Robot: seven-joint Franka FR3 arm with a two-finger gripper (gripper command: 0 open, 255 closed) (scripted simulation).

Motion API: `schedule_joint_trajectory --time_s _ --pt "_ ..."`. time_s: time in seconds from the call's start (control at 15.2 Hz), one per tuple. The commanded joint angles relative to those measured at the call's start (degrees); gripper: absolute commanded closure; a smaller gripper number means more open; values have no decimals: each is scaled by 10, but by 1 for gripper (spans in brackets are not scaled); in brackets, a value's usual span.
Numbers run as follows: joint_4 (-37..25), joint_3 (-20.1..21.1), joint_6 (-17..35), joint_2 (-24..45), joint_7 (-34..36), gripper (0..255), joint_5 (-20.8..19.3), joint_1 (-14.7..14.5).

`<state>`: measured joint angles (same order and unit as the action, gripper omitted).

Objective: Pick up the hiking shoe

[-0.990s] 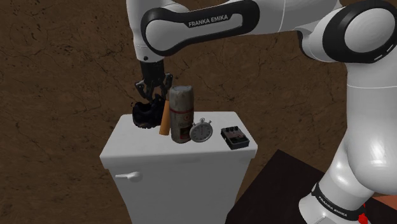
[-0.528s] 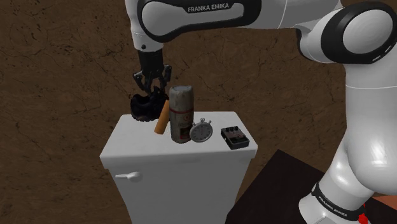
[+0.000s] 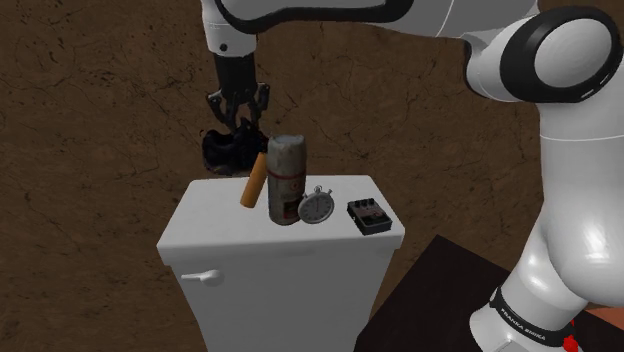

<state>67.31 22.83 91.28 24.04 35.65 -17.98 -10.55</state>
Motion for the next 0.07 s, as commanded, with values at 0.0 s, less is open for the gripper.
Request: schedule_joint_trajectory --time_s 0.0 --pt "-4 0 -4 -1 0 255 0 -1"
